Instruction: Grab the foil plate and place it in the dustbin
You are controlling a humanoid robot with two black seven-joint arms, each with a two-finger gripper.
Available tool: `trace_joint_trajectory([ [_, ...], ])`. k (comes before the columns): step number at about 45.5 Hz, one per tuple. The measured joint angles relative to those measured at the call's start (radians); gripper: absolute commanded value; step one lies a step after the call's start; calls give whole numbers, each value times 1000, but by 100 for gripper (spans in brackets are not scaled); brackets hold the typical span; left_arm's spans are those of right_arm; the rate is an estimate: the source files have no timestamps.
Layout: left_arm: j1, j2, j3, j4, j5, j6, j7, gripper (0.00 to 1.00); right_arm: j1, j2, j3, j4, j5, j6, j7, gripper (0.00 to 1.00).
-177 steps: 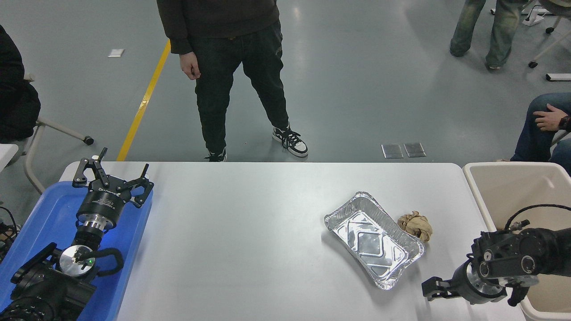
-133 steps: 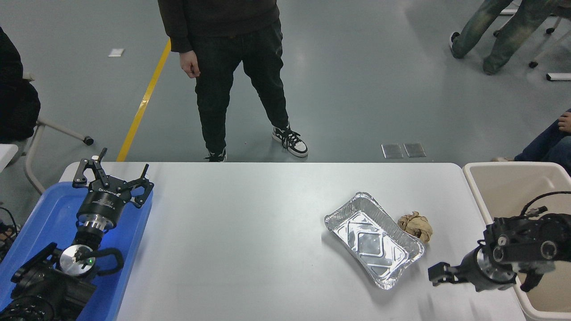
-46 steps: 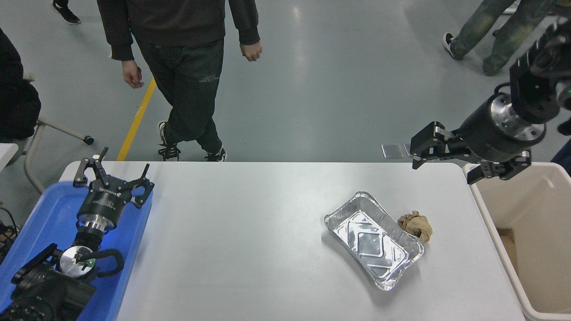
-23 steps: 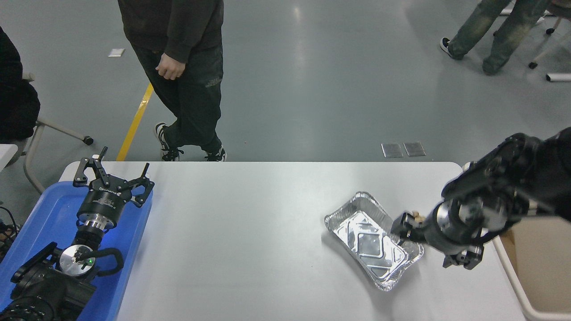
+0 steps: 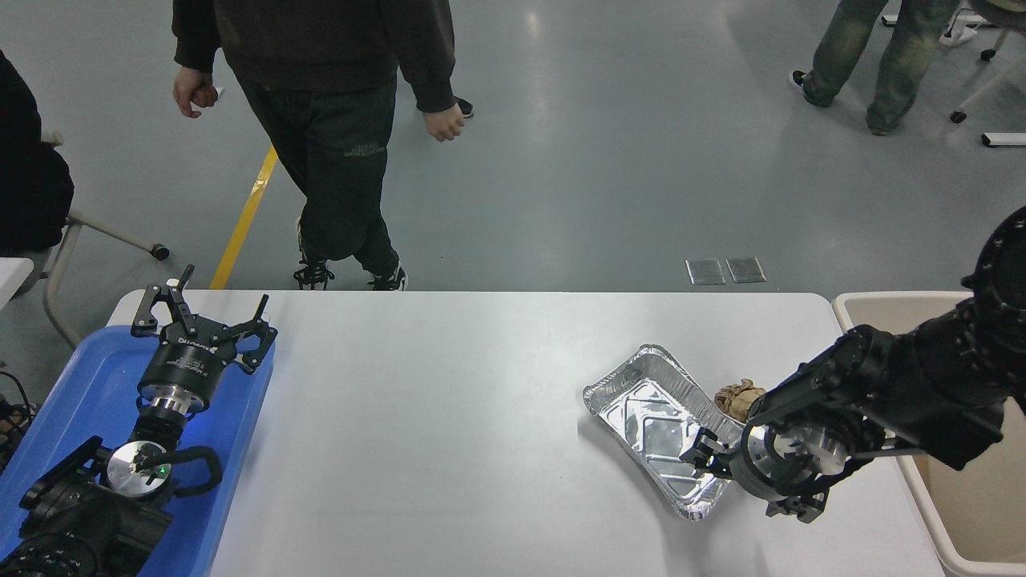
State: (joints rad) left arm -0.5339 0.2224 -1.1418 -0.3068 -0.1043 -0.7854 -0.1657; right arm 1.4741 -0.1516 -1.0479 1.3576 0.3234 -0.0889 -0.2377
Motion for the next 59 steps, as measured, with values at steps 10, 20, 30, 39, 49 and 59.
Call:
trace_joint_trajectory([
  [10, 0, 0, 0, 0, 0, 0, 0, 99, -47, 17, 29, -45, -3, -27, -10, 40],
  [20, 0, 0, 0, 0, 0, 0, 0, 99, -77, 26, 42, -70, -8, -51, -15, 0],
  [30, 0, 0, 0, 0, 0, 0, 0, 99, -70, 30, 43, -70, -22, -61, -15, 0],
  [39, 0, 0, 0, 0, 0, 0, 0, 99, -14, 4, 29, -6, -39, -62, -16, 0],
  [49, 0, 0, 0, 0, 0, 0, 0, 99, 151, -58, -20, 143, -48, -58, -15, 0],
  [59, 0, 0, 1, 0, 0, 0, 2, 99, 420, -132, -110, 296, -51, -8, -16, 0],
])
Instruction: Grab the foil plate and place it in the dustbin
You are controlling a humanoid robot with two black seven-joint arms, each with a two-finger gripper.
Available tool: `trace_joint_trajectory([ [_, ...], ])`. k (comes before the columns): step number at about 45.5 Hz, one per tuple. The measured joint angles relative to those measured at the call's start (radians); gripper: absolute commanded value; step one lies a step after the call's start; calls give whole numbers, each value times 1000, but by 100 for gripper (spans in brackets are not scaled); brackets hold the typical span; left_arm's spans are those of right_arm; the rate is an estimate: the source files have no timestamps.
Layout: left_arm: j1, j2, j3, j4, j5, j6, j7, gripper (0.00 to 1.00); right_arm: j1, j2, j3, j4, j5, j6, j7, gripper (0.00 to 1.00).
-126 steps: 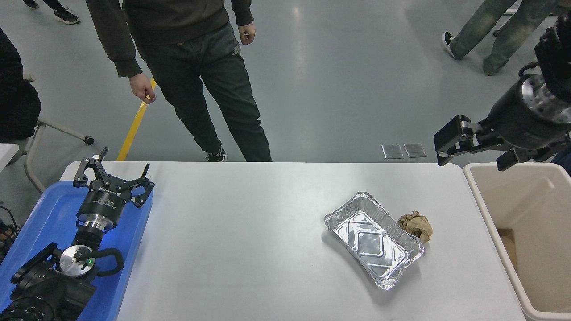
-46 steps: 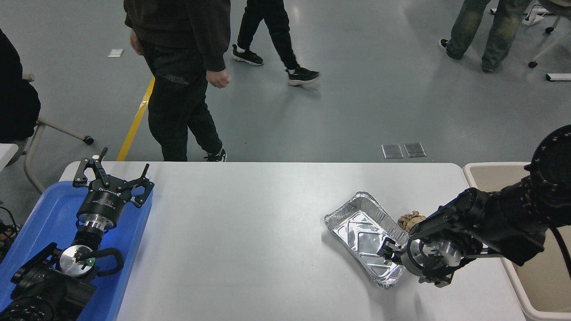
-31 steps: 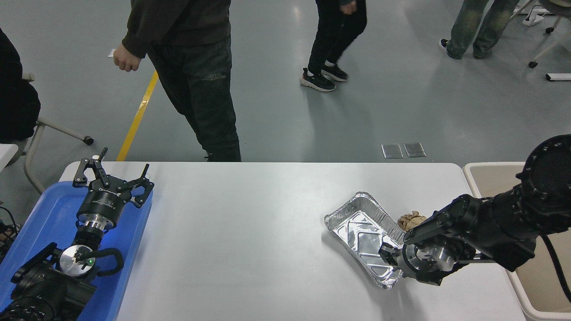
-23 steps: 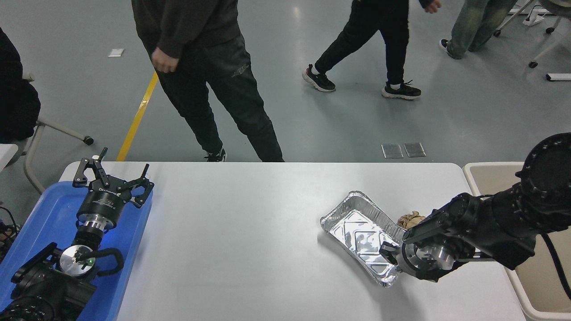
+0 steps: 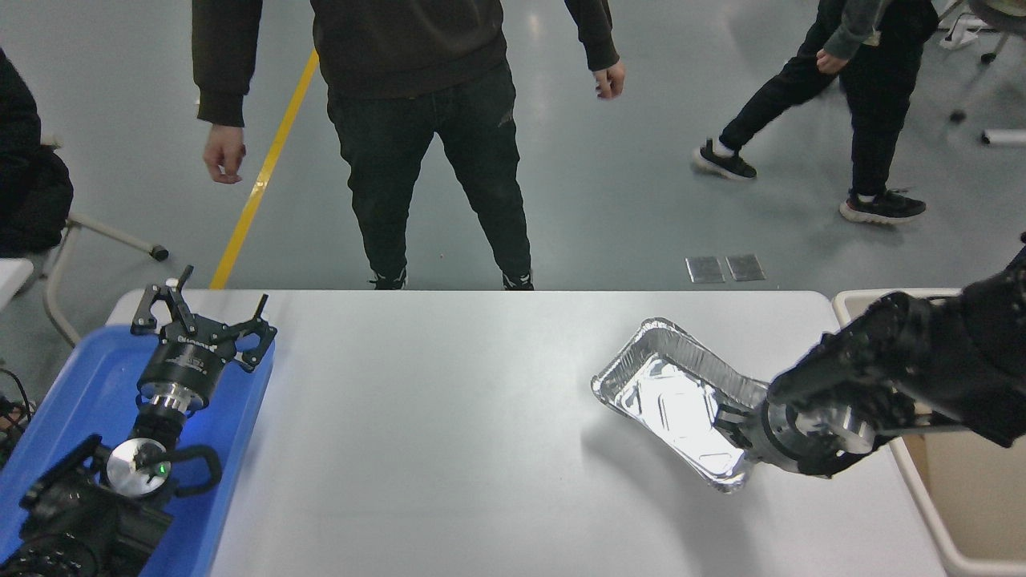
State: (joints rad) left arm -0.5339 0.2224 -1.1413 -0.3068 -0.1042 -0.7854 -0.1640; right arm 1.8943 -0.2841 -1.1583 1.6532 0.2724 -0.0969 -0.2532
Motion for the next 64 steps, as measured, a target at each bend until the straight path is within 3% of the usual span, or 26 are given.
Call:
trace_joint_trajectory([
  [20, 0, 0, -1, 0, 0, 0, 0, 99, 624, -80, -177, 82, -35, 394, -2, 0],
  [38, 0, 0, -1, 0, -1, 0, -1, 99, 769, -130, -307, 88, -171, 490, -1, 0],
  [45, 0, 0, -2, 0, -2, 0, -1, 99, 762, -241, -378, 51, -293, 496, 0, 0],
  [55, 0, 0, -2, 0, -2, 0, -2, 99, 641, -491, -428, -108, -487, 467, -1, 0],
  [64, 0, 0, -2, 0, -2, 0, -2, 99, 382, -704, -356, -316, -571, 326, 0, 0],
])
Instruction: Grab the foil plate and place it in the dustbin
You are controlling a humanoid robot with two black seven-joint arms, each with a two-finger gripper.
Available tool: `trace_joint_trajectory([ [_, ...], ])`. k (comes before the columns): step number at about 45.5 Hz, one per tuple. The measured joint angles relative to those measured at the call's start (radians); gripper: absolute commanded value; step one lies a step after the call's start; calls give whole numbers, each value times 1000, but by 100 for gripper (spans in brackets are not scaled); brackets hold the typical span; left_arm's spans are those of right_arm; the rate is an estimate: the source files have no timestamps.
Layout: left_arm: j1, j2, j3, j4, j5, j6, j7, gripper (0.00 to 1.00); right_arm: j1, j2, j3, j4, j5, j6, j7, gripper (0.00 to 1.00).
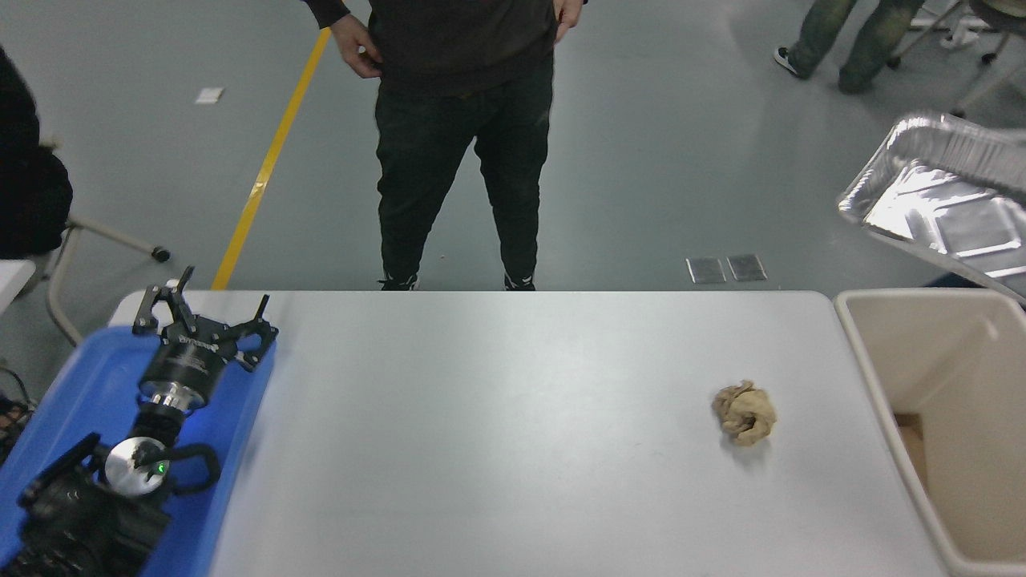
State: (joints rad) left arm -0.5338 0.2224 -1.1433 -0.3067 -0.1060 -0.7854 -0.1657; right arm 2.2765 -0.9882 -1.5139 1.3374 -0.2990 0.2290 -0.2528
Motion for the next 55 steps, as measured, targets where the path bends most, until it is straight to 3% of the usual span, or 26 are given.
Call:
trace_joint_trajectory([
  [11, 0, 0, -1, 0, 0, 0, 0, 99, -555, -74, 340, -203, 86, -245, 1, 0],
  [17, 0, 0, -1, 0, 0, 0, 0, 99, -877, -14, 573, -320, 161, -382, -1, 0],
  [26, -1, 0, -1, 0, 0, 0, 0, 99, -1248, 173, 832, -543, 313, -539, -2, 0],
  [40, -1, 0, 0, 0, 1, 0, 0, 99, -1530, 379, 1042, -790, 465, -621, 0, 0],
  [52, -1, 0, 0, 0, 0, 0, 0, 99, -1602, 445, 1113, -870, 491, -622, 5, 0],
  [55, -1, 0, 0, 0, 0, 0, 0, 99, -1611, 453, 1121, -879, 492, -621, 6, 8],
])
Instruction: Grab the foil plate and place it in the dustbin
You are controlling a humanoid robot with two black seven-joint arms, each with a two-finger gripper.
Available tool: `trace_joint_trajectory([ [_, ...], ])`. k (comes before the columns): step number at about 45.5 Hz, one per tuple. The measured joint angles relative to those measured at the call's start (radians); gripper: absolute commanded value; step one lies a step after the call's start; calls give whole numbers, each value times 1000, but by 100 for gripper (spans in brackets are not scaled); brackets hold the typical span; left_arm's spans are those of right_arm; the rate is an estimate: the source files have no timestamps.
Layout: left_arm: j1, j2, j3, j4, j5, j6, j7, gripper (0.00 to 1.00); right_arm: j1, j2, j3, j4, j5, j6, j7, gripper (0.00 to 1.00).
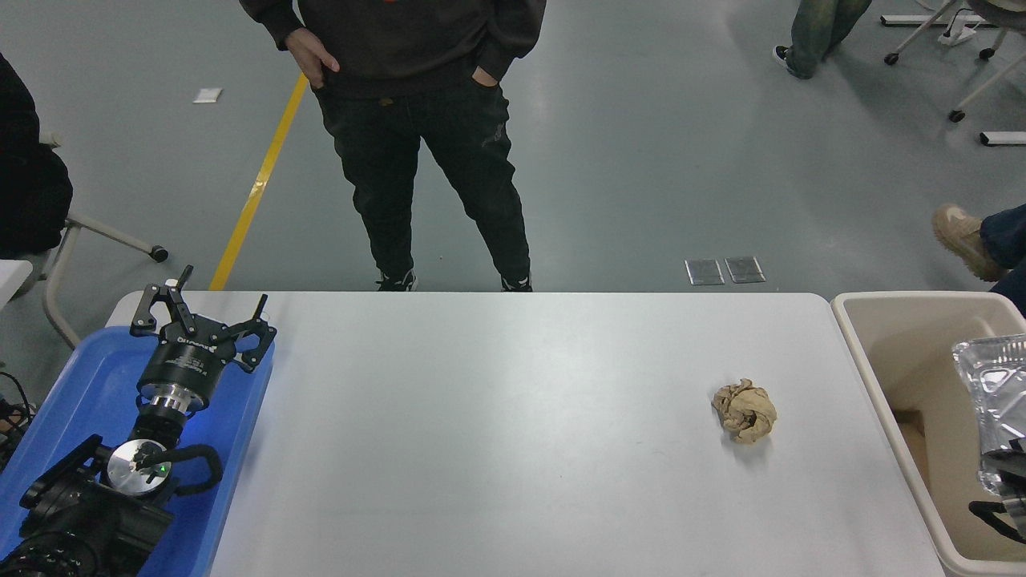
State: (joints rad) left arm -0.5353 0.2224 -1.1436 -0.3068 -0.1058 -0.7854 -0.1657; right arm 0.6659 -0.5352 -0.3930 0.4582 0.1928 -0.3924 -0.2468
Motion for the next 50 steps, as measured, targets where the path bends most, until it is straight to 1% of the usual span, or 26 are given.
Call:
trace_joint_trajectory([
  [3, 0, 0, 0, 0, 0, 0, 0, 99, -5, 5, 5, -6, 0, 1, 1, 19],
  [4, 0, 0, 0, 0, 0, 0, 0, 99, -6, 6, 6, -7, 0, 1, 1, 27],
  [5, 0, 0, 0, 0, 0, 0, 0, 99, -7, 8, 7, -8, 0, 1, 1, 39],
  [6, 0, 0, 0, 0, 0, 0, 0, 99, -8, 9, 8, -10, -1, 1, 2, 48],
  [9, 0, 0, 0, 0, 0, 0, 0, 99, -9, 11, 10, -11, -2, 2, 3, 56],
  [11, 0, 0, 0, 0, 0, 0, 0, 99, -9, 11, 12, -11, -7, 2, 3, 68],
  [13, 0, 0, 0, 0, 0, 0, 0, 99, -9, 11, 13, -11, -13, 2, 4, 77],
  [15, 0, 0, 0, 0, 0, 0, 0, 99, -7, 11, 14, -11, -19, 2, 4, 90],
  [16, 0, 0, 0, 0, 0, 0, 0, 99, -5, 11, 14, -11, -25, 2, 5, 93],
  [19, 0, 0, 0, 0, 0, 0, 0, 99, 1, 10, 14, -11, -34, 3, 5, 100],
  [28, 0, 0, 1, 0, 0, 0, 0, 99, 72, -15, -15, 34, -83, 13, 6, 100],
  [39, 0, 0, 1, 0, 1, 0, 1, 99, 344, -146, -130, 262, -198, 51, 3, 100],
  [44, 0, 0, 2, 0, 1, 0, 2, 99, 531, -195, -224, 398, -258, 126, 1, 100],
  [50, -1, 0, 2, 0, 1, 0, 2, 99, 749, -213, -346, 542, -296, 244, -1, 100],
])
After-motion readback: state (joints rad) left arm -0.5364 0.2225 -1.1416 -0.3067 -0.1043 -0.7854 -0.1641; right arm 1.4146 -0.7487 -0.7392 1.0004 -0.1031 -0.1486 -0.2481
